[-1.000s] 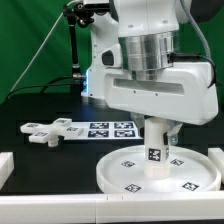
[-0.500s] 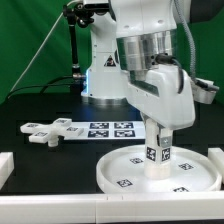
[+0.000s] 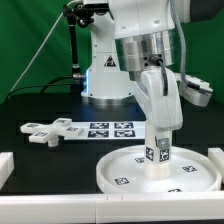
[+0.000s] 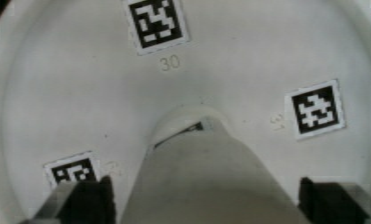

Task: Assemble round table

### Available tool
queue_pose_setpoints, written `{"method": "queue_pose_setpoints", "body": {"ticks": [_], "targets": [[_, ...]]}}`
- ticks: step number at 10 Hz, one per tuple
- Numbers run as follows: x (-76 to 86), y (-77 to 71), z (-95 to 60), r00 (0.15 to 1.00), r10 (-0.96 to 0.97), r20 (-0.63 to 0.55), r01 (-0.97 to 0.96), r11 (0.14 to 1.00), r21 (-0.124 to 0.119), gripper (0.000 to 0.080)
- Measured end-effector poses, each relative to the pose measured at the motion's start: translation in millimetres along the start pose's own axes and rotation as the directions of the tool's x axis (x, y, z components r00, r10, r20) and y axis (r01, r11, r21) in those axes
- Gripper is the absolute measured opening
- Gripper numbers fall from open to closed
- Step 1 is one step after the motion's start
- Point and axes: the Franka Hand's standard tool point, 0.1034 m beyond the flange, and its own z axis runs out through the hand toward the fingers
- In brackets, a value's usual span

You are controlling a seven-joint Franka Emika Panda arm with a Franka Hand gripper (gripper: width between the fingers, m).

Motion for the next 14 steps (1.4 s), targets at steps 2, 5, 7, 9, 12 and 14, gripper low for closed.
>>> {"method": "queue_pose_setpoints", "body": {"ticks": [2,5,7,9,12,14], "targets": [[-1.3,0.3,-0.6,0.999,-0.045,-0.001,0.045,0.999,-0.003,0.0639],[-7.0,9.8,-18.1,0.962,-0.274,0.010,0.274,0.962,0.012,0.0648],[-7.8,13.7,-17.5,0.958,-0.286,0.016,0.286,0.958,0.012,0.0649],[-7.9,13.8,-16.9,0.957,-0.290,0.016,0.289,0.957,0.011,0.0649],[-7.9,13.9,-16.8,0.947,-0.320,0.016,0.320,0.947,0.011,0.0649],[-7.9,13.9,-16.8,0.924,-0.382,0.015,0.382,0.924,0.013,0.0649]]}}
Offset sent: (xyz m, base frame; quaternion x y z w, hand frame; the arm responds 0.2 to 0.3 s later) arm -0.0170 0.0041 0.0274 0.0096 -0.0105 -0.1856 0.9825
